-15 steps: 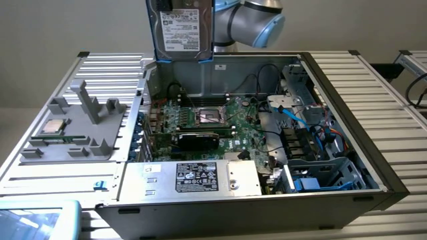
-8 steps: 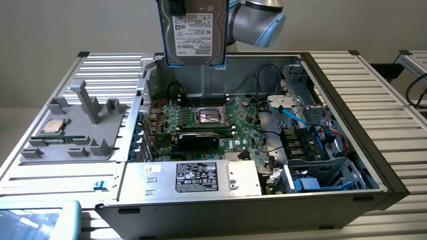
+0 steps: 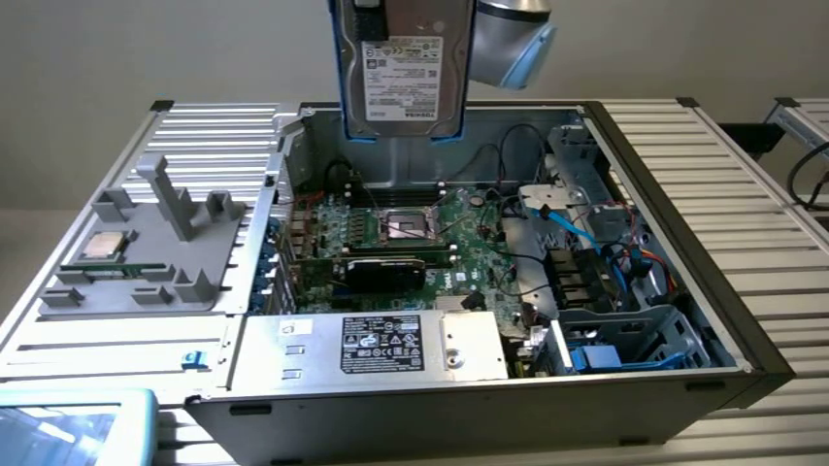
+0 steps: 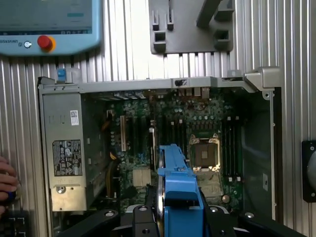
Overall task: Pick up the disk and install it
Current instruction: 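Pick up the disk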
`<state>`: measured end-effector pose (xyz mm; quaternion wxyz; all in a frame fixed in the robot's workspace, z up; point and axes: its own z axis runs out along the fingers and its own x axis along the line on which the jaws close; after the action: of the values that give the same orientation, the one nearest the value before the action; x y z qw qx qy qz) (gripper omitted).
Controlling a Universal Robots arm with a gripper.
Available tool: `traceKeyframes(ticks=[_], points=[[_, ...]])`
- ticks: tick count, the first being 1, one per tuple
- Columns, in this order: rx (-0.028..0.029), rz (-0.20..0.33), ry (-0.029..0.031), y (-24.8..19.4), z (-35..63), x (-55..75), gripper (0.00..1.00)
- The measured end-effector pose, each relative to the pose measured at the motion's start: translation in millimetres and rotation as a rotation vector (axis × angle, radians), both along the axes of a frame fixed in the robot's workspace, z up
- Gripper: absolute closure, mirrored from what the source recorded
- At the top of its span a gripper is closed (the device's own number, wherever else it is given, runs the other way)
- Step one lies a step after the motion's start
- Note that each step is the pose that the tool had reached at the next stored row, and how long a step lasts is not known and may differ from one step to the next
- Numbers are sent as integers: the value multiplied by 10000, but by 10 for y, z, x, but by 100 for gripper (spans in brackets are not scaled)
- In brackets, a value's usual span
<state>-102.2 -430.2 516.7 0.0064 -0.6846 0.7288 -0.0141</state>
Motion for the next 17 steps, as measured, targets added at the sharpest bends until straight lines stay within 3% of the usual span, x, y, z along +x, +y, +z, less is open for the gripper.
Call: traceKeyframes(ticks=[8,17], points=[[-3,1,76,-200,0,249,63],[-44,1,86,-350,-9,355,63]])
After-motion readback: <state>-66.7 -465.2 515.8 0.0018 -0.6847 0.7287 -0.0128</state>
